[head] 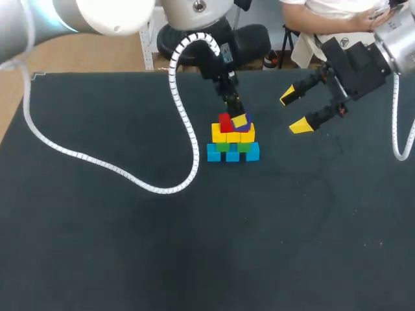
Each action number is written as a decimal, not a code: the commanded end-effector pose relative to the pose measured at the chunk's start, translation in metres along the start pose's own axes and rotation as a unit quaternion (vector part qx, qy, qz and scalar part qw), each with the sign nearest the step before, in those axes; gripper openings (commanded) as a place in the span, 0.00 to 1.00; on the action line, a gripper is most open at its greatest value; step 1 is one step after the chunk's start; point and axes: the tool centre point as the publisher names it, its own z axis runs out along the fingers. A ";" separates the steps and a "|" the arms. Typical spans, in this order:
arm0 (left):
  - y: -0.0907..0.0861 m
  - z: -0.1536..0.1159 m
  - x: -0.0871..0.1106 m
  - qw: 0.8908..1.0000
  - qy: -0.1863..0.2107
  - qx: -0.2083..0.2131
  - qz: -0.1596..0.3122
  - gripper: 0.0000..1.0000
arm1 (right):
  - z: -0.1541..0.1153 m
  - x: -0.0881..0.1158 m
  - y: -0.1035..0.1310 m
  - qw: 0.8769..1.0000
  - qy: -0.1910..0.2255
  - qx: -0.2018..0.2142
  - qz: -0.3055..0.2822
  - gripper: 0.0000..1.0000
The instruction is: Place the blue cubes, place green cubes on the blue cubes, place the yellow cubes on the green cubes, then place the red cubes on the yellow cubes, and place purple cube on the red cubes.
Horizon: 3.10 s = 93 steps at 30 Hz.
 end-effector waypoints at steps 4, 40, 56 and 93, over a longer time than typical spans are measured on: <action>0.018 0.005 -0.005 0.999 -0.031 0.005 0.011 0.00 | 0.000 0.000 0.001 1.000 0.000 0.001 0.000 1.00; 0.044 0.038 -0.002 0.998 -0.039 -0.044 0.034 0.00 | 0.000 0.000 0.001 1.000 0.000 0.001 0.000 1.00; 0.062 0.040 -0.002 0.996 -0.042 -0.036 0.063 0.00 | 0.000 0.000 0.001 1.000 0.000 0.001 0.000 1.00; 0.085 0.046 0.003 0.996 -0.038 -0.034 0.074 0.00 | 0.000 0.000 0.001 1.000 0.000 0.001 0.000 1.00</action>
